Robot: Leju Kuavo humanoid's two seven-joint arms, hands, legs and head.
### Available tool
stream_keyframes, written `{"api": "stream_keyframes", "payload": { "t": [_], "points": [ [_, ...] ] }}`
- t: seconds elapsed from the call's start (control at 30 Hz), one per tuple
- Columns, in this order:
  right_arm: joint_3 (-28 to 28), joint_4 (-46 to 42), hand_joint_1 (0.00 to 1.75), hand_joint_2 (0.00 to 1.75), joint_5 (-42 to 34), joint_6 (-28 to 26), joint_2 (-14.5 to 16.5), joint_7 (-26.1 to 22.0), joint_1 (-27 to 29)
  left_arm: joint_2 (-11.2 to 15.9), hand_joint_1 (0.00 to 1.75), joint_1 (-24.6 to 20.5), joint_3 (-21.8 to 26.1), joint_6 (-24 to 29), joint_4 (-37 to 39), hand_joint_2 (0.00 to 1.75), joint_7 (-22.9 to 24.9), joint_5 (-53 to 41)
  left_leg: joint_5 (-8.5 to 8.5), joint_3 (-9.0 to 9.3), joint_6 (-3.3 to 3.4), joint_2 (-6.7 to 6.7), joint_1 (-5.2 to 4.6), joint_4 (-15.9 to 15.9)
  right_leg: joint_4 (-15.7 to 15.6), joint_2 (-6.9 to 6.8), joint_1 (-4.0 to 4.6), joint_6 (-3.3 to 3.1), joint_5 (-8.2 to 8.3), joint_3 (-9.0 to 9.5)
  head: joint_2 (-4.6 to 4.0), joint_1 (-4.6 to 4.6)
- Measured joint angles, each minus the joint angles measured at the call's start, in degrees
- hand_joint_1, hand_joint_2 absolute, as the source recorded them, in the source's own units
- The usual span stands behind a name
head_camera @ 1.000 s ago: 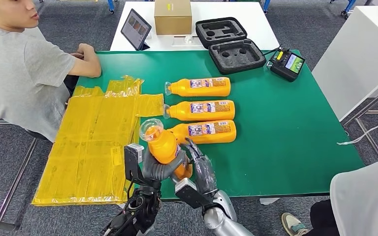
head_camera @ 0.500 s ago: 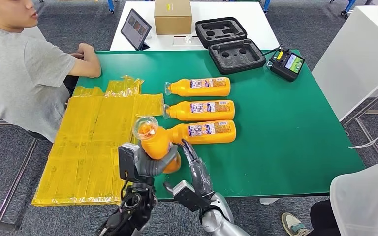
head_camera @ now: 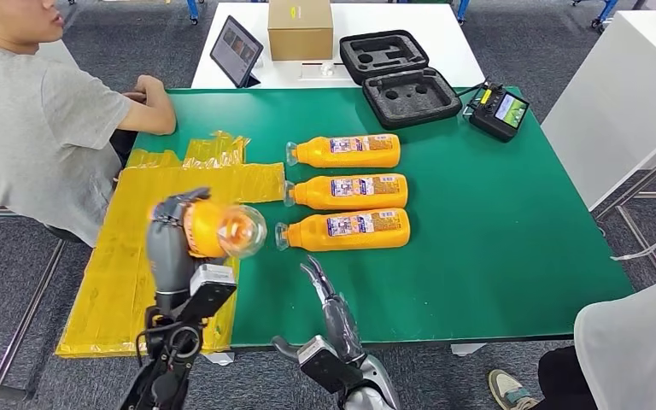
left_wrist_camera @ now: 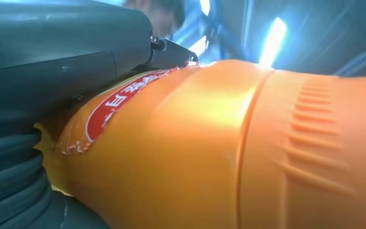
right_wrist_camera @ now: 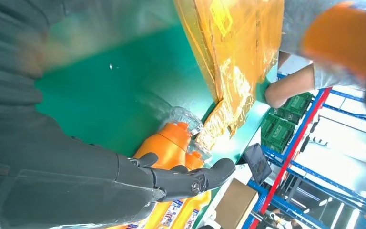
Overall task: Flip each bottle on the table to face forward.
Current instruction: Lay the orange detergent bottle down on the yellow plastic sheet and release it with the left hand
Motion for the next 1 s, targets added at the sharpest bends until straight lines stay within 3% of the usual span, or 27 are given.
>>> {"api": "stream_keyframes", "payload": {
  "t": [0.17,0.3,0.5,0.6,0.67,0.77,0.83,1.0],
  "points": [
    [-0.02,-0.51,0.0,1.75,-0.52,0.47,0.02,0.0,0.5,-1.8,1.75,-0.21,9.16,0.05,-4.21,1.75,-0.03,-27.35,0.05,0.0,-0.02,0.02,0.0,0.0,0.0,-0.01,0.0,0.0,0.01,0.0,0.0,0.0],
    [-0.02,-0.61,0.0,1.75,-0.62,0.51,0.03,0.0,0.59,-2.62,1.75,-0.22,13.18,0.06,-5.62,1.75,0.08,-28.13,0.07,0.0,-0.03,0.0,0.01,0.0,0.0,-0.05,0.01,-0.01,0.01,-0.02,0.0,-0.01],
    [-0.02,-0.82,0.0,1.75,-0.63,0.56,0.03,0.0,0.59,-3.2,1.75,-0.26,15.46,0.07,-6.45,1.75,0.1,-28.21,0.08,-0.03,-0.05,-0.02,0.01,0.0,0.01,-0.09,0.0,-0.01,0.01,-0.04,0.0,0.0],
    [-0.04,-0.93,0.0,1.75,-0.88,1.01,0.03,0.0,0.59,-3.46,1.75,-0.98,16.83,0.06,-5.16,1.75,1.57,-33.32,0.09,-0.03,-0.04,-0.04,0.0,0.0,0.0,-0.14,-0.01,-0.01,0.01,-0.06,0.0,0.0],
    [-0.25,-1.06,0.0,1.75,-1.21,2.06,0.03,0.0,0.62,-3.39,1.75,-2.12,17.29,0.03,-2.11,1.75,7.79,-40.3,0.1,-0.03,-0.03,-0.05,-0.01,0.01,0.0,-0.17,-0.01,-0.01,0.02,-0.07,0.0,0.0],
    [-1.34,-1.23,0.0,1.75,-1.72,4.67,0.12,0.0,0.86,-1.6,1.75,-4.61,13.04,-0.14,5.11,1.75,25.67,-47.25,0.14,-0.05,-0.02,-0.06,-0.02,0.01,0.0,-0.18,-0.01,-0.02,0.04,-0.08,0.0,-0.01],
    [-2.25,-1.23,0.0,1.75,-1.9,6.25,0.2,0.0,0.96,0.26,1.75,-7.36,9.01,-0.62,11.38,1.75,34.12,-47.86,0.2,-0.09,0.01,-0.1,-0.02,0.01,0.0,-0.21,0.0,-0.01,0.06,-0.08,0.0,-0.01],
    [-4.22,-1.2,0.0,1.75,-1.72,8.19,0.67,0.0,0.89,3.23,1.75,-14.54,2.66,-0.44,28.03,1.75,40.9,-47.85,0.27,-0.13,-0.01,-0.13,-0.01,0.01,0.02,-0.21,0.0,0.01,0.1,-0.09,0.0,-0.01]
  ]
}}
